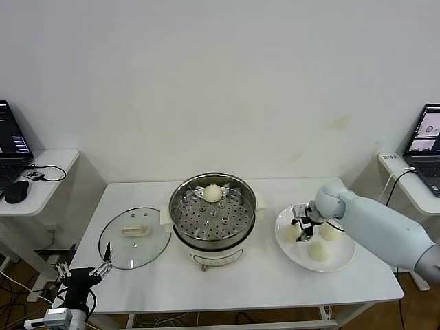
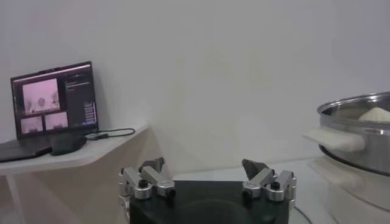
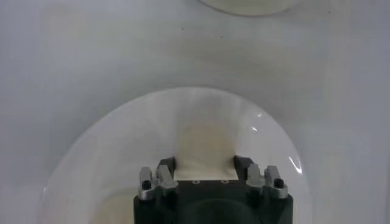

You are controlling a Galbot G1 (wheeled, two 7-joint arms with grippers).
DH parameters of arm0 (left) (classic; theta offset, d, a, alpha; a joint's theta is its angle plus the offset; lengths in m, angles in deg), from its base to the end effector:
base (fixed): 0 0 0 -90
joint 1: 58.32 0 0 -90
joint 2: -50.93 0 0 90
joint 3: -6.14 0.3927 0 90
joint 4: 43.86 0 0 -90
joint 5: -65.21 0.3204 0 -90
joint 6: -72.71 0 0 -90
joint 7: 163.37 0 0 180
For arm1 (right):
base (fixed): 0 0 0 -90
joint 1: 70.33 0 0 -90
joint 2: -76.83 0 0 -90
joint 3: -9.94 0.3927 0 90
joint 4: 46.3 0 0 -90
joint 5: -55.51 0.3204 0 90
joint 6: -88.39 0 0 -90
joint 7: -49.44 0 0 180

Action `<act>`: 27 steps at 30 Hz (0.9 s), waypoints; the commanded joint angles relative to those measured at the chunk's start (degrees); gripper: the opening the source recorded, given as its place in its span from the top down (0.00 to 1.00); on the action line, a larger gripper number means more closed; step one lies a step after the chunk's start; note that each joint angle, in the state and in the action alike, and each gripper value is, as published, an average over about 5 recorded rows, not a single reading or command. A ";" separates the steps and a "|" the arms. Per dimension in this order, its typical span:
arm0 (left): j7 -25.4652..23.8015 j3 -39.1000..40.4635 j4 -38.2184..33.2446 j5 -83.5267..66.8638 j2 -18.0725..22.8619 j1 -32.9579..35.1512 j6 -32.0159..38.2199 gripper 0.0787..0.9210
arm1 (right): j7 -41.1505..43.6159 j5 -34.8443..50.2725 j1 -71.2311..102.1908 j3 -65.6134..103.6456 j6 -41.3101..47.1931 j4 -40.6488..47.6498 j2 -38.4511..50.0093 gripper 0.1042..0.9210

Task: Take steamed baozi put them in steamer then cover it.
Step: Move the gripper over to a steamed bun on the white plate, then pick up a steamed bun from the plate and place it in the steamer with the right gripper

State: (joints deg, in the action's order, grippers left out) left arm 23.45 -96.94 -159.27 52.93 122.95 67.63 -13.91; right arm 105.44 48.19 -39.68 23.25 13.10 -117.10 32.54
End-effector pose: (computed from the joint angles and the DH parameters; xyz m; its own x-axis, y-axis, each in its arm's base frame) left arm 0.0976 0.1411 -0.3456 -0.9841 -0.1686 0.0562 -0.1561 0.9711 0.1807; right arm 0.5160 -0.1509 -0.2248 -0.2697 -0.1274 0.9545 -0.9527 -0.1086 -0.2837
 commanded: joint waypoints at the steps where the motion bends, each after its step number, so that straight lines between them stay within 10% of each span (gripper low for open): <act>1: -0.03 0.15 0.17 0.09 -0.64 -0.32 -0.02 0.12 | 0.51 6.68 -9.93 -3.11 1.77 -7.93 6.18 0.38; 12: -0.08 0.86 -0.07 0.39 -1.21 -1.75 -0.12 0.12 | -2.19 26.00 -37.12 -20.25 7.89 -19.49 7.86 0.37; 27: -0.48 -0.10 0.35 -0.23 -2.19 -2.28 -0.74 0.12 | -14.50 43.36 -36.53 -23.32 17.32 -13.37 -17.83 0.36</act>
State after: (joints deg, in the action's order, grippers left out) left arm 23.03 -96.73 -158.73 52.83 120.89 65.31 -14.58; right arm 97.22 81.03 -73.79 3.33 25.54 -132.70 27.76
